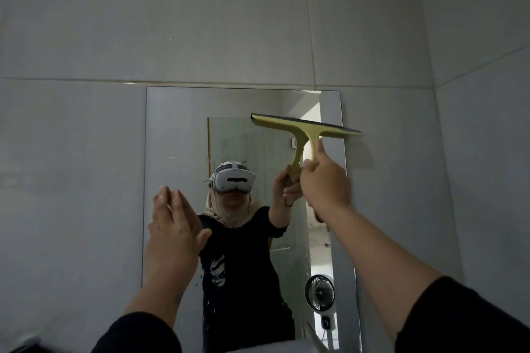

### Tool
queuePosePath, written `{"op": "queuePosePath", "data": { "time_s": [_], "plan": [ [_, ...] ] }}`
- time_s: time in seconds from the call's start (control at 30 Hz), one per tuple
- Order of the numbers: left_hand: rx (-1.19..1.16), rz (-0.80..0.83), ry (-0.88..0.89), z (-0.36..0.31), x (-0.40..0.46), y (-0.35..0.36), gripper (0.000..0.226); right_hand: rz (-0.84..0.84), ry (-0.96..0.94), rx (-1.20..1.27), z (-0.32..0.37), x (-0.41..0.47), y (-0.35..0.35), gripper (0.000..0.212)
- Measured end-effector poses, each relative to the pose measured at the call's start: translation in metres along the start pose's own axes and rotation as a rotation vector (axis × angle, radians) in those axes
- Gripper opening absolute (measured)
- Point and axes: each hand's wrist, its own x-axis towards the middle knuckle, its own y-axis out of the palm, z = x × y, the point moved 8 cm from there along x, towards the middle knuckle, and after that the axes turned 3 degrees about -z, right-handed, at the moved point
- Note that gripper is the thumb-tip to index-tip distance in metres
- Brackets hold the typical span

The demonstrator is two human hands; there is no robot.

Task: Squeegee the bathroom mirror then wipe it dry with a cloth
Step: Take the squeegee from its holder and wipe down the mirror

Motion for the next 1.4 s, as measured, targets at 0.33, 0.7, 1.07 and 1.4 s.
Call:
{"op": "queuePosePath", "data": {
  "time_s": [0.33,0.7,1.07,1.4],
  "plan": [
    [0.024,-0.072,-0.026,0.028,-0.021,-0.008,0.106,0.065,0.044,0.259,0.053,-0.066,0.073,0.056],
    [-0.043,0.006,-0.098,0.04,-0.024,0.005,0.106,0.223,-0.383,-0.044,0.122,-0.114,0.105,0.054],
    [-0.083,0.0,-0.096,0.039,-0.027,0.0,0.102,0.261,-0.461,-0.365,0.066,-0.064,0.059,0.053],
    [-0.056,0.012,-0.129,0.036,-0.027,0.001,0.1,0.203,-0.335,-0.424,0.005,-0.036,0.02,0.052]
  ]
}}
